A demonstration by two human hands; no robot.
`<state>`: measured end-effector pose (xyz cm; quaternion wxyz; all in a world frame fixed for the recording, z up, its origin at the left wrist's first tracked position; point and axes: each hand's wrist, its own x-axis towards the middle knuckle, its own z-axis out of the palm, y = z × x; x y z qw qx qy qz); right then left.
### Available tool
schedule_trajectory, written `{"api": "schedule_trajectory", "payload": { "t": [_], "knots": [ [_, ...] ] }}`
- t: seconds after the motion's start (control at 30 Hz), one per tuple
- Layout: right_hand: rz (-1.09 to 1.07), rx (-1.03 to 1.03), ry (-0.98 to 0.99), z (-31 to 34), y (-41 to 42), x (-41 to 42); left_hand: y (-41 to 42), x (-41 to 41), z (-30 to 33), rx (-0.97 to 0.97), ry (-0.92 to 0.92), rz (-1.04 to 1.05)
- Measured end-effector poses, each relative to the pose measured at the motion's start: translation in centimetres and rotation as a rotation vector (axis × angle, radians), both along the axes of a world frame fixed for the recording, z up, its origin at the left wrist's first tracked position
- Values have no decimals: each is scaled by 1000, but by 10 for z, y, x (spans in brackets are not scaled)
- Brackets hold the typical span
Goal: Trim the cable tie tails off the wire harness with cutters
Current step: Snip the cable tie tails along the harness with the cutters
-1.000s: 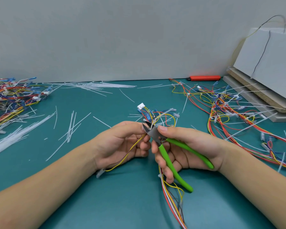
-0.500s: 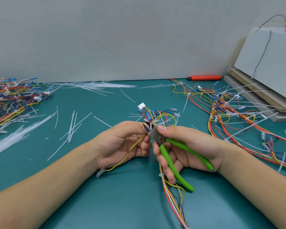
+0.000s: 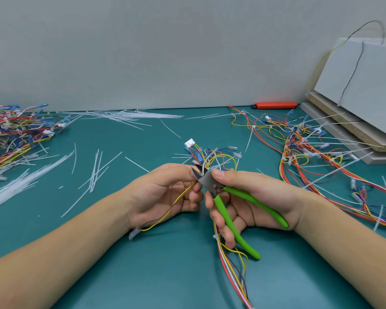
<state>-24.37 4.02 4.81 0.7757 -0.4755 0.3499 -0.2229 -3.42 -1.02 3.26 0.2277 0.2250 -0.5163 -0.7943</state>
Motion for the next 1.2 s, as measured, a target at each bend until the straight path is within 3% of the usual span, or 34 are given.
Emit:
{"api": "schedule_trajectory", "payload": {
  "t": [0.33,0.73,1.2],
  "knots": [
    [-3,-48,13,1,3,4,-2,1,-4,74,42,19],
    [9,-8,-12,1,1,-1,0,2,1,-32,11,-62],
    [22,-13,6,0,1,-1,-2,0,-2,0,12,-6]
  ]
}}
